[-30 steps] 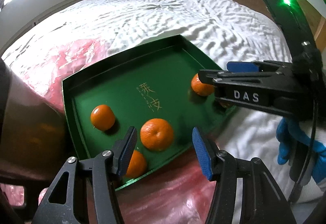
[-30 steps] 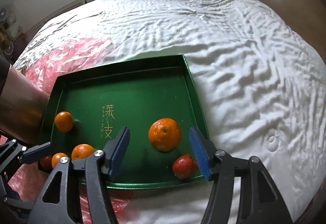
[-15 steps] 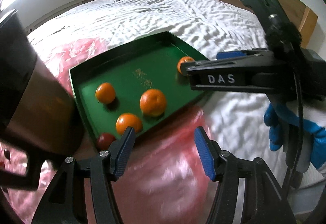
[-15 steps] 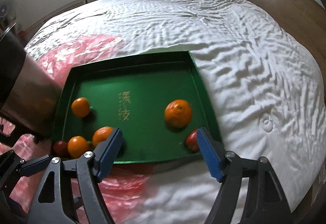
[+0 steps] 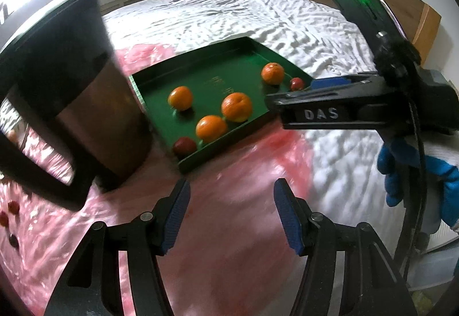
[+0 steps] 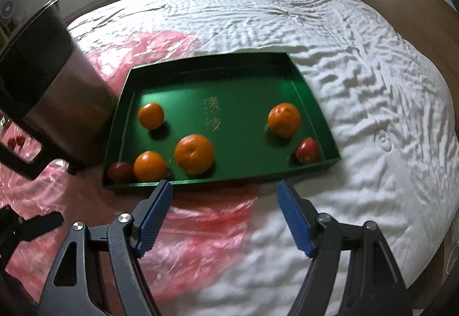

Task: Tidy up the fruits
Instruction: 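Withdraw both open tools from the green tray back over the fruit, then grasp a dark plum with the left tool while the right tool grasps another plum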

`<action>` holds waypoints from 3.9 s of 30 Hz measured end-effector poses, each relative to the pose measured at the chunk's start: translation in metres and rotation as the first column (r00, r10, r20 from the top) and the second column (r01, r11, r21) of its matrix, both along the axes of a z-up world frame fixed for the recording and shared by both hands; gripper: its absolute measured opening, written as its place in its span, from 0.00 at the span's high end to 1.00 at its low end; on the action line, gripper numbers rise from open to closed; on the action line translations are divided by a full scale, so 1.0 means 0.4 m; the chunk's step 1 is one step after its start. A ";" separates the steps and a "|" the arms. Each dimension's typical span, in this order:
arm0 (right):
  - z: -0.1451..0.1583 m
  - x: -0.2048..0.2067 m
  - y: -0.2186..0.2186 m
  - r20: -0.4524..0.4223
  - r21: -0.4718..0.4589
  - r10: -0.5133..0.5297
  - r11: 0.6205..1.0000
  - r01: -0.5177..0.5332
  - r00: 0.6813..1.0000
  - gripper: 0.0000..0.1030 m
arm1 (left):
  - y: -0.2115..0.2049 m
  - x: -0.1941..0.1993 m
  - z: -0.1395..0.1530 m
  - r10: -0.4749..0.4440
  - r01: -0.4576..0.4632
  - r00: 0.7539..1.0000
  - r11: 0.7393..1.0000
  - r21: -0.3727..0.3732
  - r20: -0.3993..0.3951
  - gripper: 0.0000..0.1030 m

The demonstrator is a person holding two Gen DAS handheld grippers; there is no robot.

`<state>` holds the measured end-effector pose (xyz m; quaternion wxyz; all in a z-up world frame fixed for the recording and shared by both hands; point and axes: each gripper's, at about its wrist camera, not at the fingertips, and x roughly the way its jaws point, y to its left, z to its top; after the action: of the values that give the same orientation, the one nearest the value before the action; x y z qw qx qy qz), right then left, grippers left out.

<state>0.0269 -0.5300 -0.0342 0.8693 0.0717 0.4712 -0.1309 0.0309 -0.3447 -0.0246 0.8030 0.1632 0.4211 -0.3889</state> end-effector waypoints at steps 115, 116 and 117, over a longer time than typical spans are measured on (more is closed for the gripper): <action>-0.166 0.616 0.968 0.002 0.108 0.621 0.779 -0.618 0.784 0.55 | 0.921 0.475 -0.212 0.765 -0.775 0.626 0.632 -0.009 -0.151 0.65; -0.169 0.616 0.969 -0.002 0.106 0.623 0.778 -0.619 0.782 0.58 | 0.919 0.476 -0.214 0.763 -0.773 0.628 0.634 -0.007 -0.152 0.67; -0.172 0.617 0.970 -0.007 0.104 0.625 0.777 -0.621 0.781 0.58 | 0.917 0.476 -0.216 0.762 -0.771 0.629 0.636 -0.004 -0.152 0.68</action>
<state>0.2735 -0.1422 -0.1032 0.8495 -0.0492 0.4916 0.1851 0.2213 0.0222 -0.1109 0.8665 -0.0859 0.4905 -0.0351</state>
